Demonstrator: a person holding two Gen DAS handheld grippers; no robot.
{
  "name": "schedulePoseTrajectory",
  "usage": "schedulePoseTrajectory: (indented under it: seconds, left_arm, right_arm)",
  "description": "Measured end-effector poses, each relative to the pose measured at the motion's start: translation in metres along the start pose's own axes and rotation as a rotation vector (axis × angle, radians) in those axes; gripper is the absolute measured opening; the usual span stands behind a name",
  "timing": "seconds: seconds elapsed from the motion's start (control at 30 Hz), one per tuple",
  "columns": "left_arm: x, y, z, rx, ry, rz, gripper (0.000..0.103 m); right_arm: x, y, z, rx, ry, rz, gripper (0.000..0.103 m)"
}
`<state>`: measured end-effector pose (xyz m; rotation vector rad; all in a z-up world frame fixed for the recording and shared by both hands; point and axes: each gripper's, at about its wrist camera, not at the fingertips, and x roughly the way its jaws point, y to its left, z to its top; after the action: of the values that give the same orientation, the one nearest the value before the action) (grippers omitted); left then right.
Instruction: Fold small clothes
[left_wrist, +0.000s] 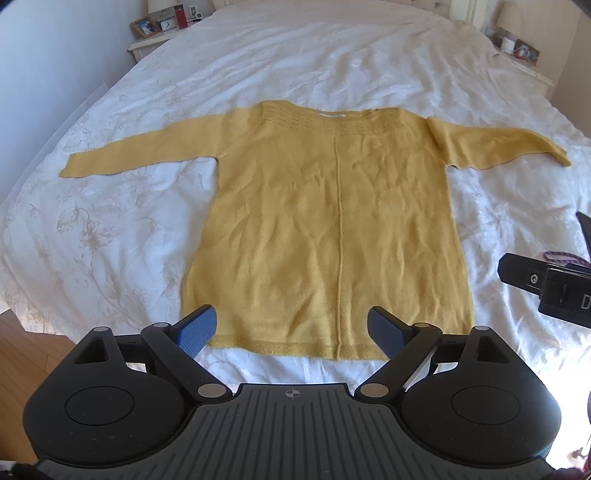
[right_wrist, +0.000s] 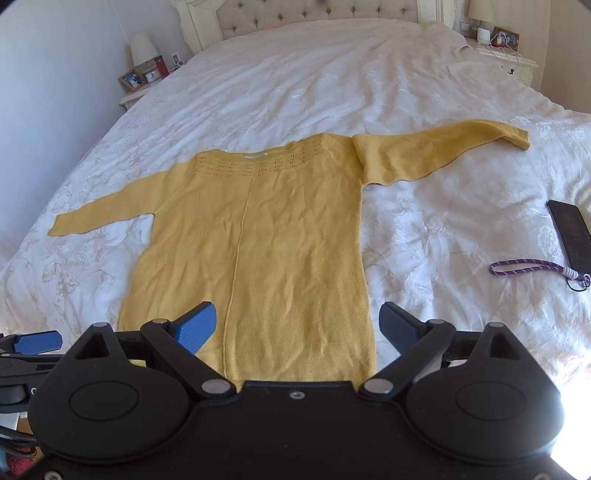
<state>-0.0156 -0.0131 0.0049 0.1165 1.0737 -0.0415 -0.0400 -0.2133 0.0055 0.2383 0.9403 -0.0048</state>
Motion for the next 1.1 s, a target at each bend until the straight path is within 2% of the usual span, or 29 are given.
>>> schedulePoseTrajectory:
  seconds: [1.1]
  left_arm:
    - [-0.0058,0.0010,-0.0054,-0.021,-0.004,0.030,0.089]
  right_arm:
    - [0.0005,-0.0010,-0.0039,0.001,0.021,0.022,0.096]
